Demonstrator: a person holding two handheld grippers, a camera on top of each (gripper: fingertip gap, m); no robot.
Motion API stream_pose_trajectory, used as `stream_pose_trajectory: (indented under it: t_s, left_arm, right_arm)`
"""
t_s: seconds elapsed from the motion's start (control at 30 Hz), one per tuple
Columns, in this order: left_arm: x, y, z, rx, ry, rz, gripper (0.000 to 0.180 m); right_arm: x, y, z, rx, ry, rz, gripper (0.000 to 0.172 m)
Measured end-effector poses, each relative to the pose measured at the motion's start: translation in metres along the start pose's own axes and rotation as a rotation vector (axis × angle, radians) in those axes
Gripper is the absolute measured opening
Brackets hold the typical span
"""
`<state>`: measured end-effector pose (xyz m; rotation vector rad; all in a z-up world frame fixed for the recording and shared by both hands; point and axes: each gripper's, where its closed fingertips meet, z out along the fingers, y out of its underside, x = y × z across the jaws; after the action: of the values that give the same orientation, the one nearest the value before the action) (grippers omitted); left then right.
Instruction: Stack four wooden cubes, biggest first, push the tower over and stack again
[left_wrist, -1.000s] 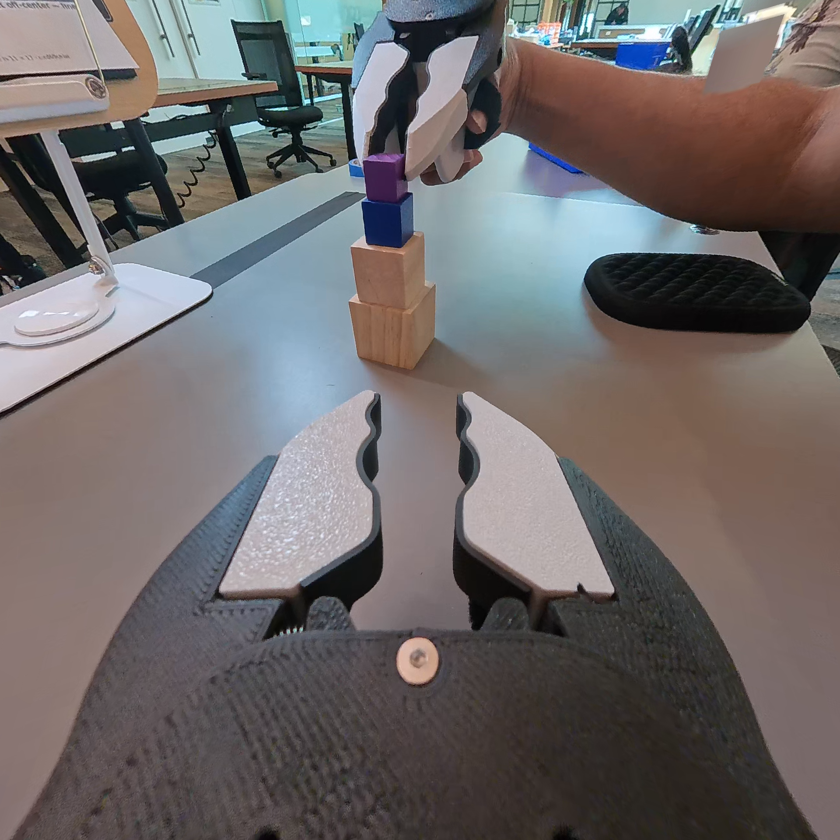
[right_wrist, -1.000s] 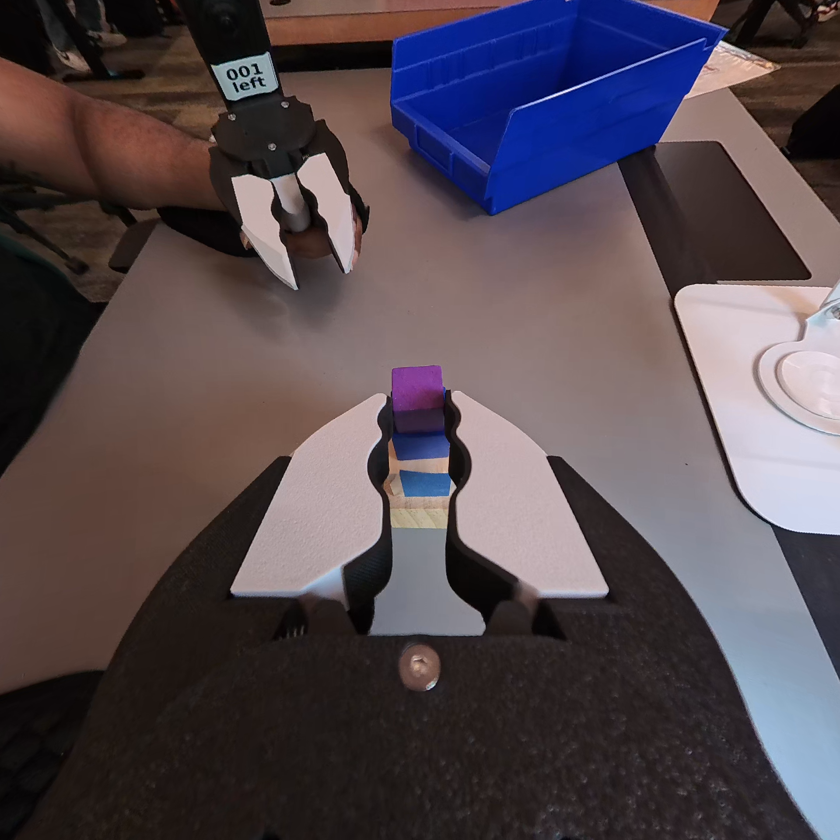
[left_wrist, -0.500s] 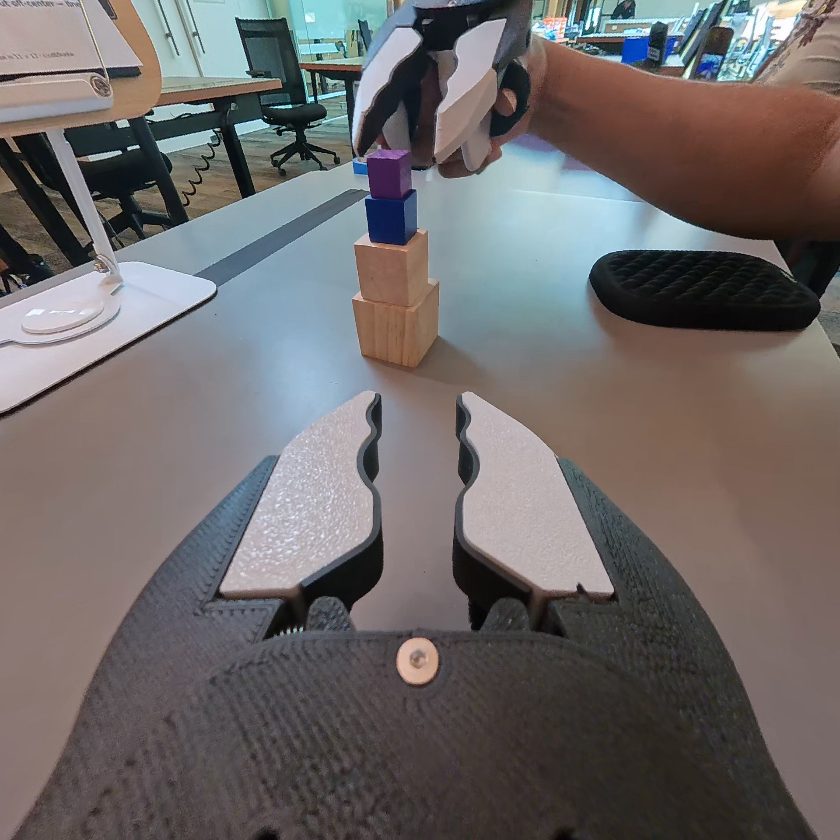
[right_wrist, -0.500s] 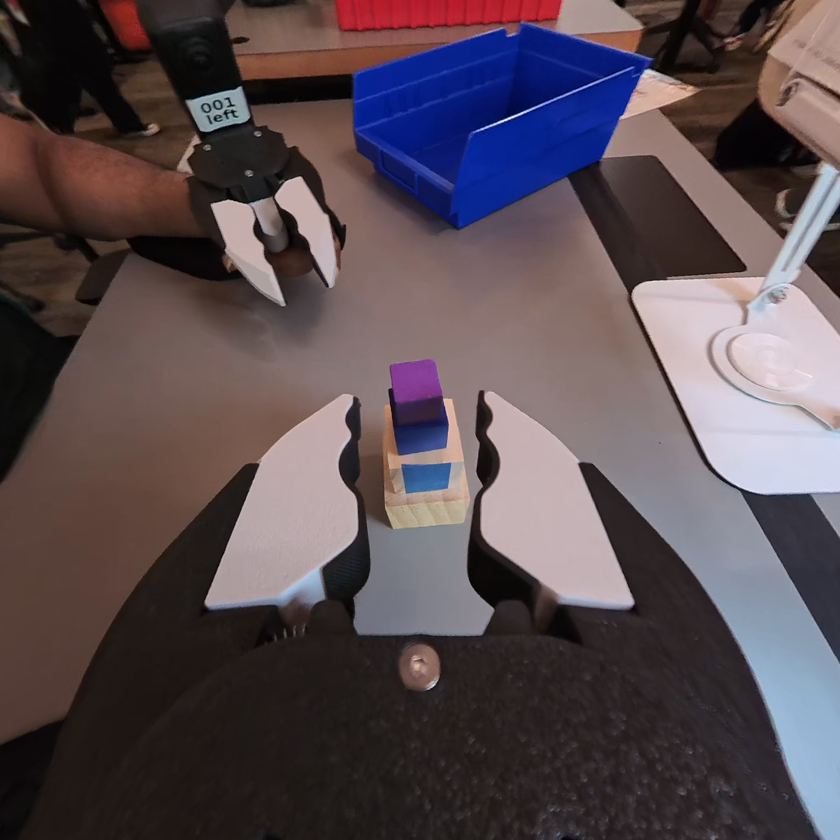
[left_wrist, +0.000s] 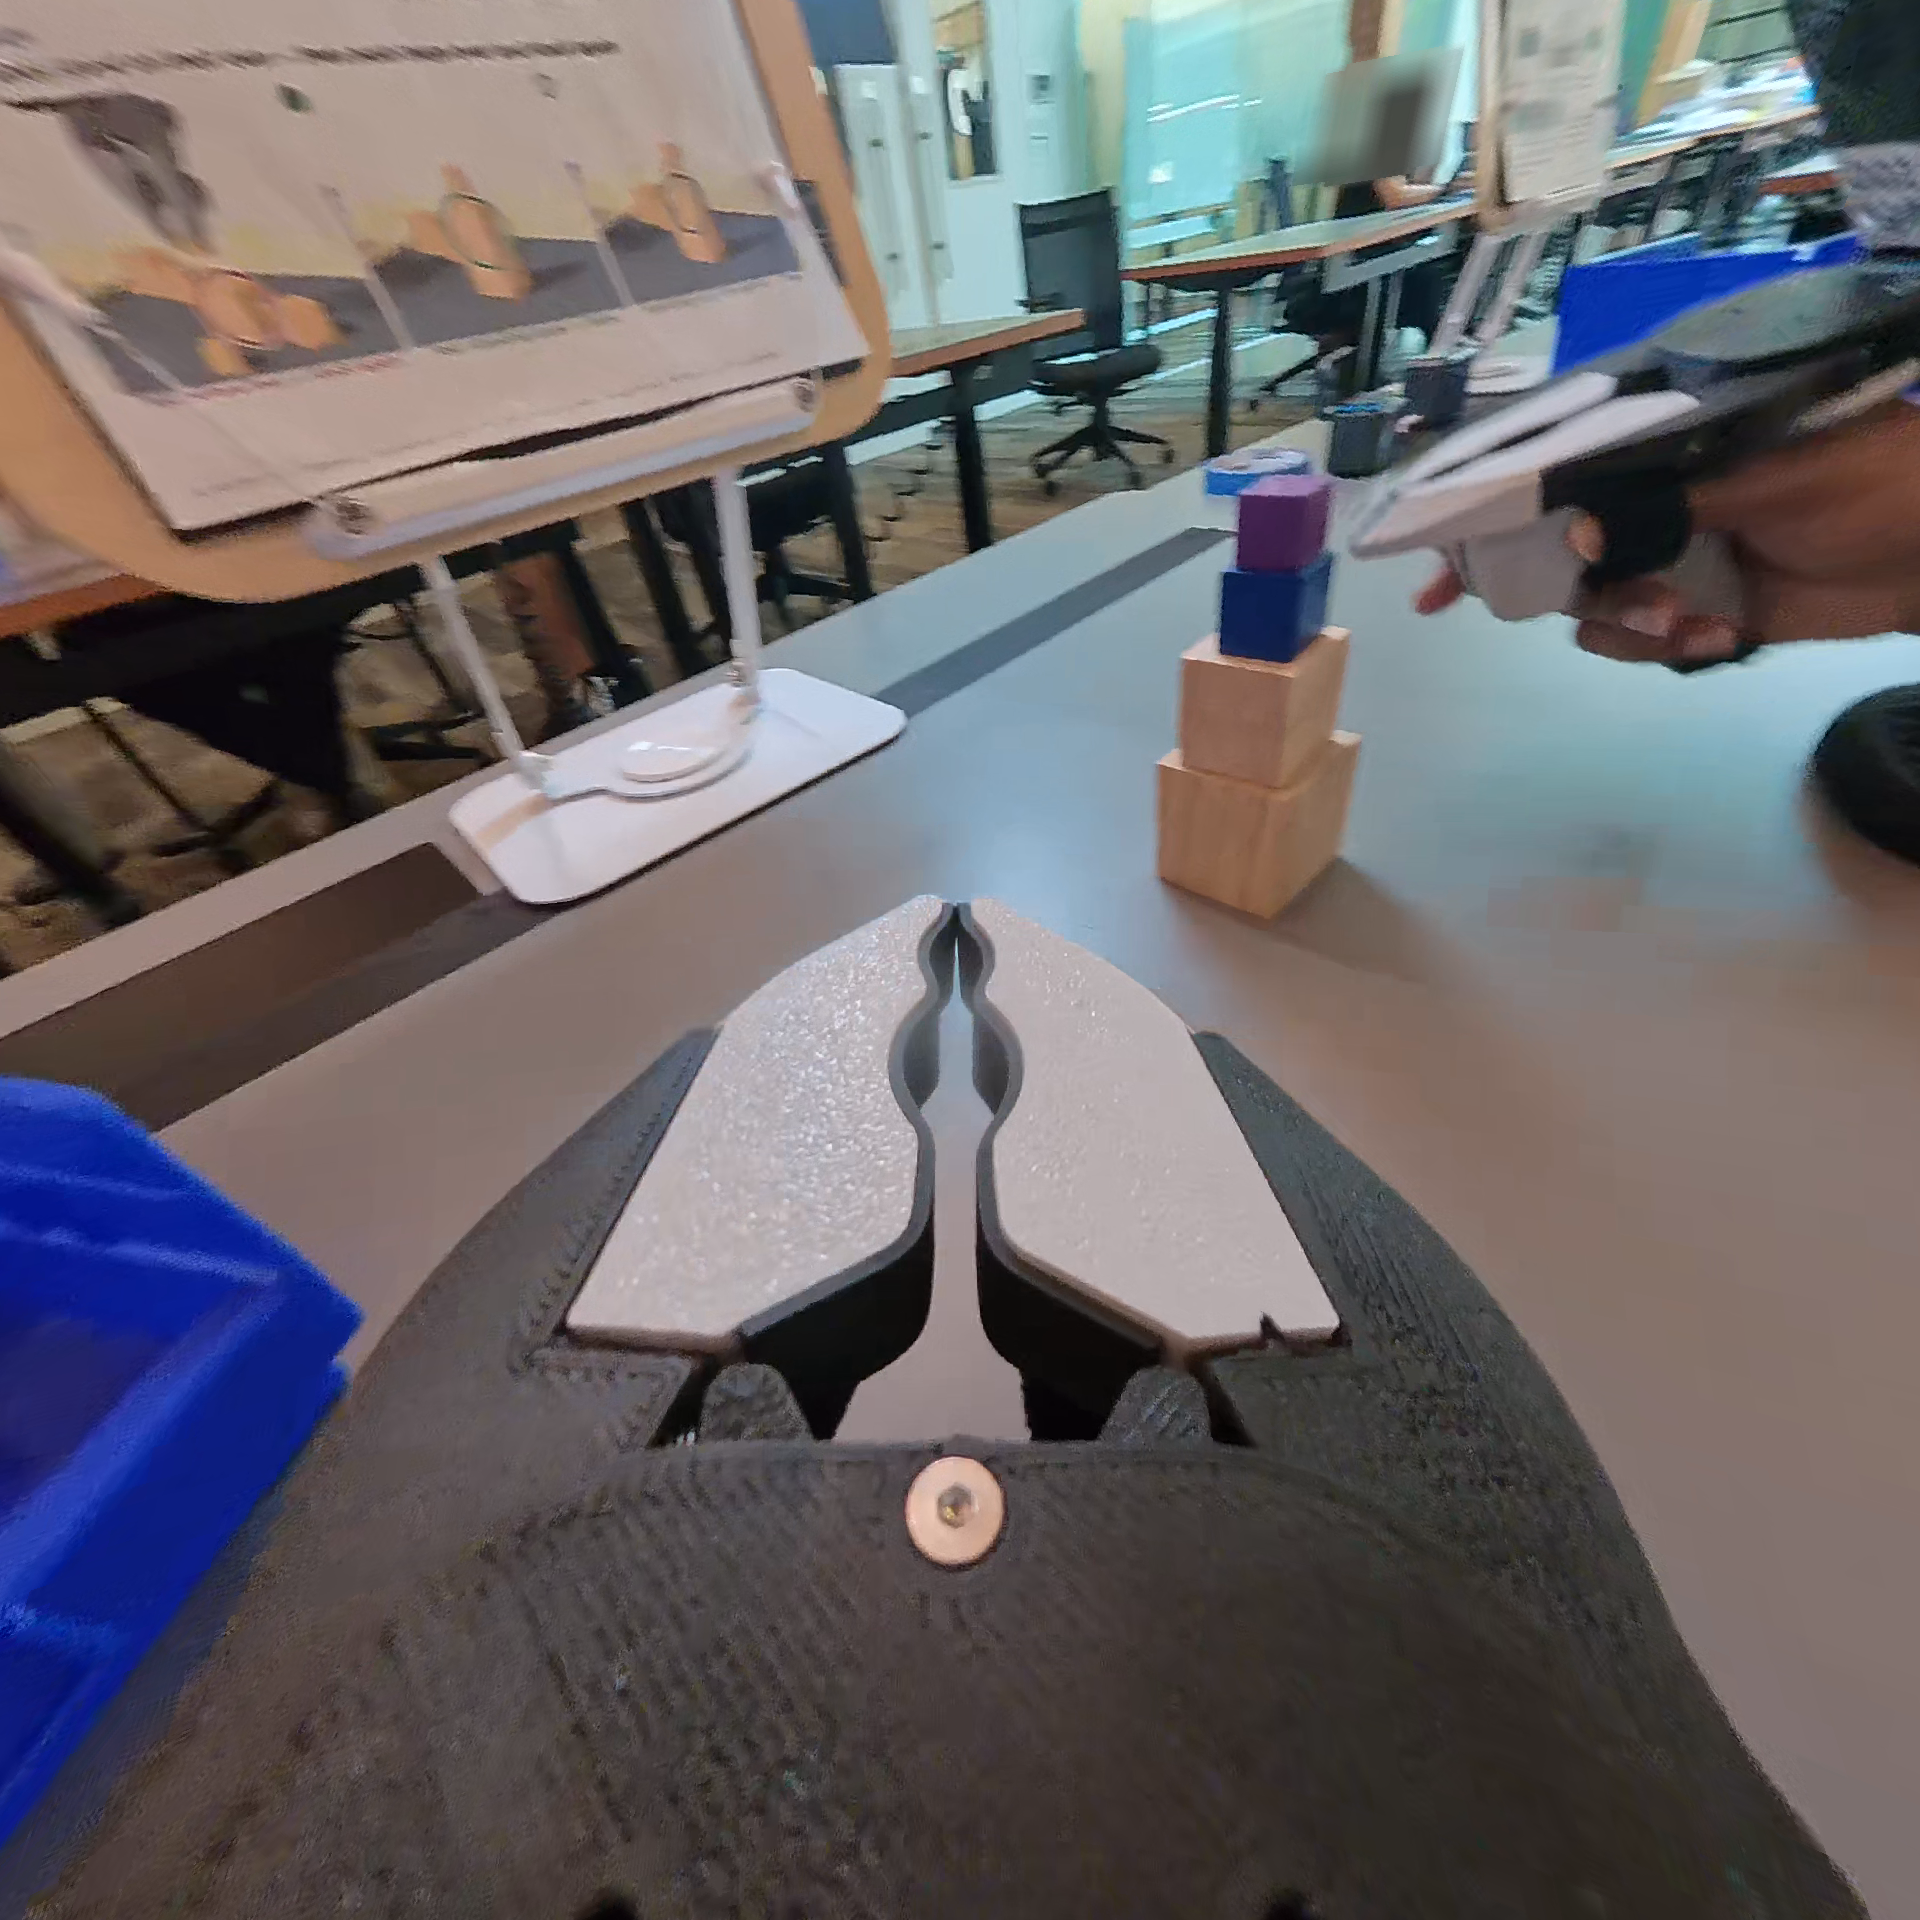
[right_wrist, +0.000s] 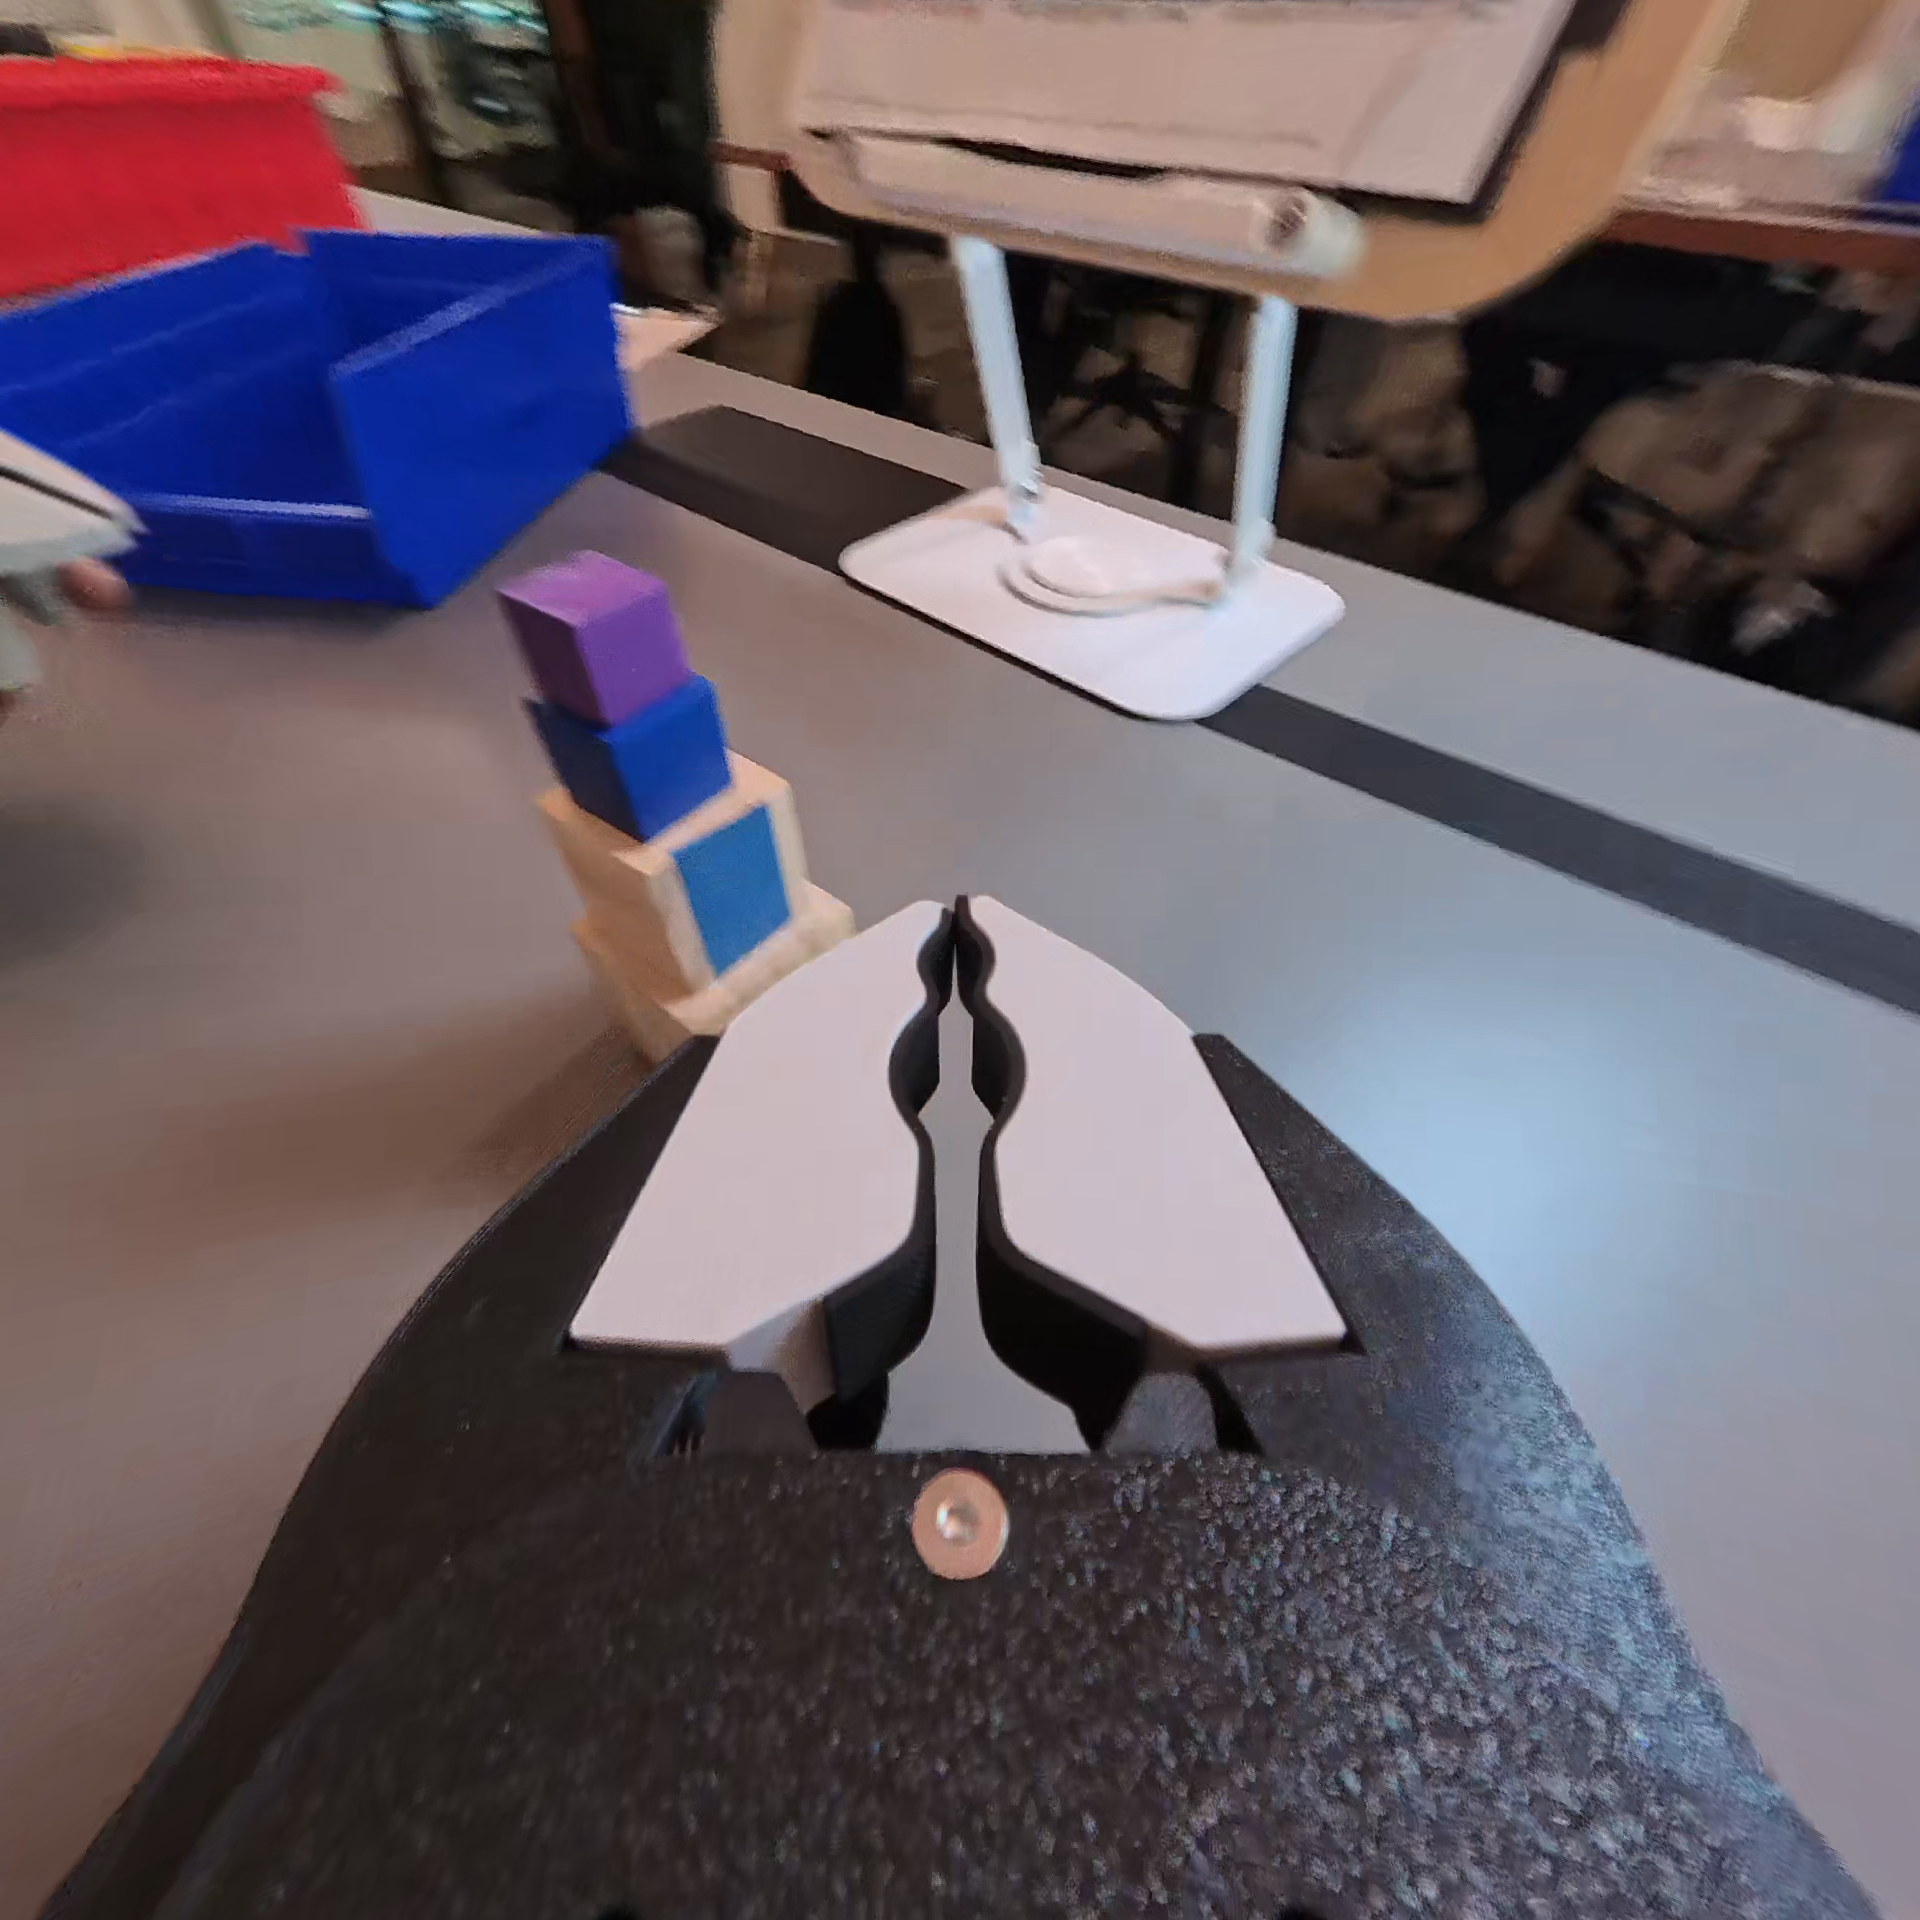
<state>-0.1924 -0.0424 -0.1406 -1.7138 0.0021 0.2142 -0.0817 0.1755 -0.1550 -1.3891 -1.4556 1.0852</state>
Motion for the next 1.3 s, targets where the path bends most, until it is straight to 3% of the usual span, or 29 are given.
stream_pose_trajectory:
  t_s: [0.13, 0.3, 0.53, 0.77, 0.9, 1.03, 1.3]
  left_arm:
    - [-0.015, -0.005, -0.006, 0.018, -0.069, -0.022, 0.000]
    - [-0.027, -0.007, -0.011, 0.029, -0.104, -0.038, 0.000]
    - [-0.035, -0.011, -0.016, 0.044, -0.139, -0.018, 0.000]
    - [-0.038, -0.010, -0.017, 0.042, -0.148, -0.002, 0.000]
    - [-0.036, -0.008, -0.016, 0.034, -0.141, 0.005, 0.000]
    - [-0.032, -0.004, -0.013, 0.018, -0.127, 0.010, 0.000]
    - [-0.025, 0.005, -0.007, -0.011, -0.097, 0.005, 0.000]
  right_arm:
    - [0.018, 0.030, 0.003, -0.125, 0.197, -0.009, 0.000]
    - [0.006, 0.039, 0.030, -0.244, 0.316, -0.202, 0.000]
    - [-0.061, 0.015, 0.074, -0.264, 0.318, -0.636, 0.000]
    - [-0.135, 0.012, 0.087, -0.149, 0.130, -0.880, 0.000]
    - [-0.148, 0.011, 0.078, -0.079, 0.048, -0.824, 0.000]
    - [-0.137, -0.007, 0.061, 0.001, 0.013, -0.613, 0.000]
    - [-0.044, -0.040, 0.015, 0.164, 0.120, -0.212, 0.001]
